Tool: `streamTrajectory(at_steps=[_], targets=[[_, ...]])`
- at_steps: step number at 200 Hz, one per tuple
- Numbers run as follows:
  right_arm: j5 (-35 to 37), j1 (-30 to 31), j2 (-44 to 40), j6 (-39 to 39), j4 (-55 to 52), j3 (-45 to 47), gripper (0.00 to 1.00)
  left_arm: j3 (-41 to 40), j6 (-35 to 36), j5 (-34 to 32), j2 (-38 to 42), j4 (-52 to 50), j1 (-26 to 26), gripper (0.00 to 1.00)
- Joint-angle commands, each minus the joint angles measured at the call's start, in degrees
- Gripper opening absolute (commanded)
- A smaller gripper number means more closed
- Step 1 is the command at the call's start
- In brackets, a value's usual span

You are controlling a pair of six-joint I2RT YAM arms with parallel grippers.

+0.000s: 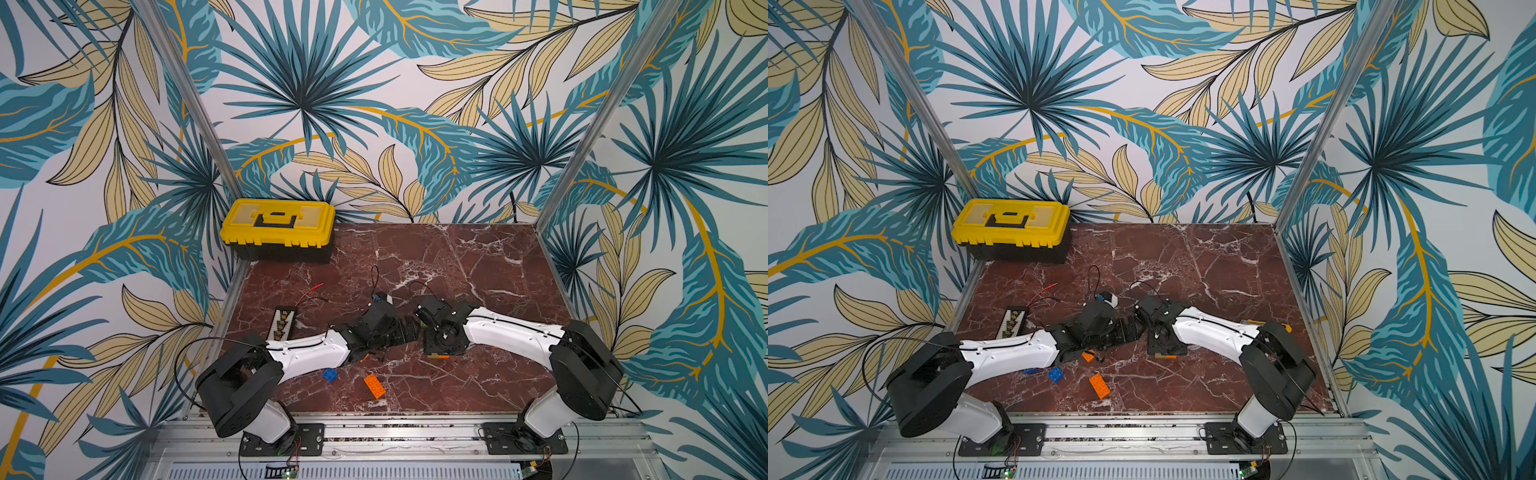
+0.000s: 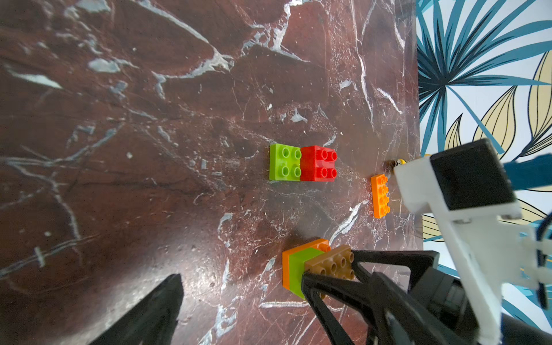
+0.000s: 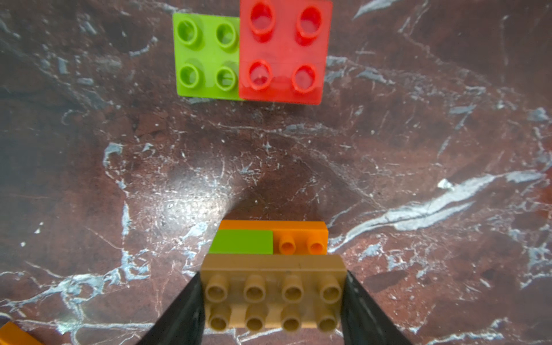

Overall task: Assemble the number 5 with lego
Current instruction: Assemble the lego brick with the lego brick.

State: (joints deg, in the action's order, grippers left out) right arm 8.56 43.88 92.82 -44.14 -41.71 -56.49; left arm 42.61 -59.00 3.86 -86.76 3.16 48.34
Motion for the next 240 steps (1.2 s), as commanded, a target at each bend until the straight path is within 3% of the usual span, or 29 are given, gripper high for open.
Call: streamTrajectory(at_steps=[1,118,150,216,240], targets=[[-1.2,-0.1,5.7,-1.0,-1.0,6.1,0.56,-0.9,-0.3,-0.7,-0.2,0.4,0.0,1.0],[-1.2,-0.1,6.2,-0.1,-1.3,5.0,0.57,-0.2,-0.1,-0.5,-0.7,0.2,0.0,1.0],[-3.2,-0.1,4.8,-0.1,0.7,3.5,0.61,-0.2,0.0,-0.5,-0.8,0.3,0.0,1.0],[-1.4,-0.1,0.0,-0.2,-2.8,-0.7,0.82,-0.2,0.6,-1.0,0.0,-0.5,0.0,1.0],[-1.1,-0.1,-3.1,-0.6,-2.9,-0.6,0.84,-0.2,0.6,-0.9,0.0,-0.3,-0.1,1.0]])
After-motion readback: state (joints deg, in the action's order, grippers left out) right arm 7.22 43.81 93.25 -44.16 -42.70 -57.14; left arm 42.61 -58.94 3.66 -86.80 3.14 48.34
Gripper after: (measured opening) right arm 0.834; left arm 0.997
